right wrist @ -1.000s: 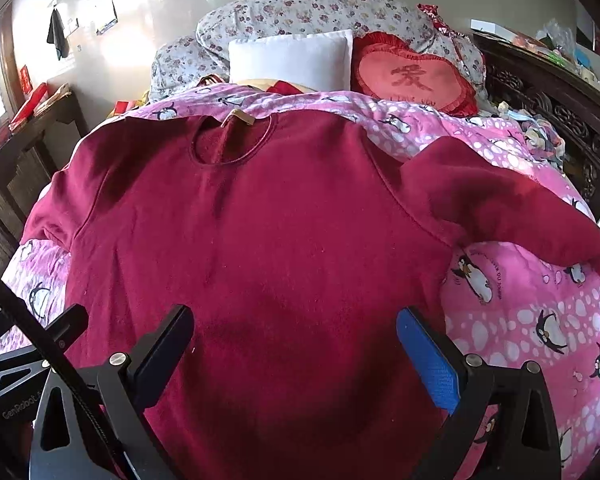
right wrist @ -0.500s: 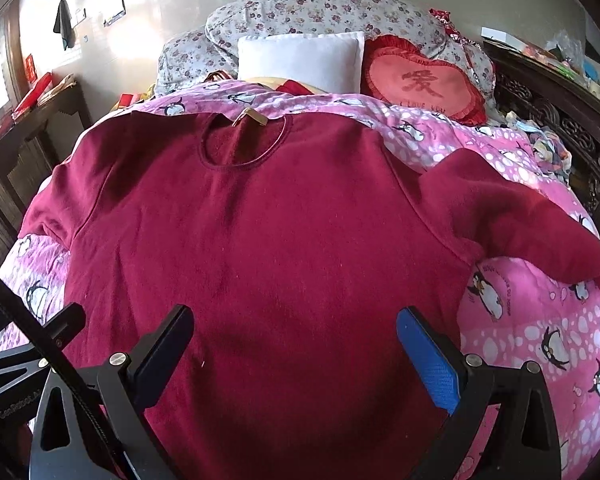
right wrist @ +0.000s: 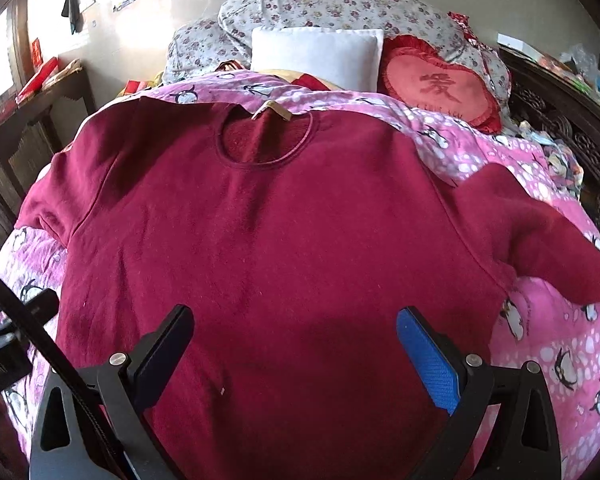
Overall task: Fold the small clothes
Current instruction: 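Move the left gripper over the sweatshirt toward the sleeve nearest it, then close the left gripper on the dark red sweatshirt sleeve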
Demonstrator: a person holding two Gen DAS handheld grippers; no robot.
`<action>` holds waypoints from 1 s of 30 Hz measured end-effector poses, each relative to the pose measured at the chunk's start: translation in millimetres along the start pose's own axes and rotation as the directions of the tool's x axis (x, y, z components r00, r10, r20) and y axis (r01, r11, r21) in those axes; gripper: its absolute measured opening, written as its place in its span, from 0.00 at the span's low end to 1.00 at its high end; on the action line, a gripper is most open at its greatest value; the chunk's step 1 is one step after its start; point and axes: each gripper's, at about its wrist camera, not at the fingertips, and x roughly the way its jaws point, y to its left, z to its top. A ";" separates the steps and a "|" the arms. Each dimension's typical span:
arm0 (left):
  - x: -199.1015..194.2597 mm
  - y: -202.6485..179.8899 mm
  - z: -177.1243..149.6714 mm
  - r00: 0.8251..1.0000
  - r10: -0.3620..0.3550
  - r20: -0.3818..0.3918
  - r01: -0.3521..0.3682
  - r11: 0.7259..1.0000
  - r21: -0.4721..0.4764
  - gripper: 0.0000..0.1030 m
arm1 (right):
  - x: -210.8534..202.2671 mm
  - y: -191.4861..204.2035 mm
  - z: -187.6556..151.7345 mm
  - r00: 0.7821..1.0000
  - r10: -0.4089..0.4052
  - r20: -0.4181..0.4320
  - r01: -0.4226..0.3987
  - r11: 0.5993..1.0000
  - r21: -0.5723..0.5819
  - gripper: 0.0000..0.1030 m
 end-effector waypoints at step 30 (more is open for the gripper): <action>122.6 261.3 90.4 0.999 -0.038 -0.032 0.003 0.699 -0.715 0.92 | 63.0 67.5 49.9 0.988 0.141 -0.060 -0.145 0.986 -0.087 1.00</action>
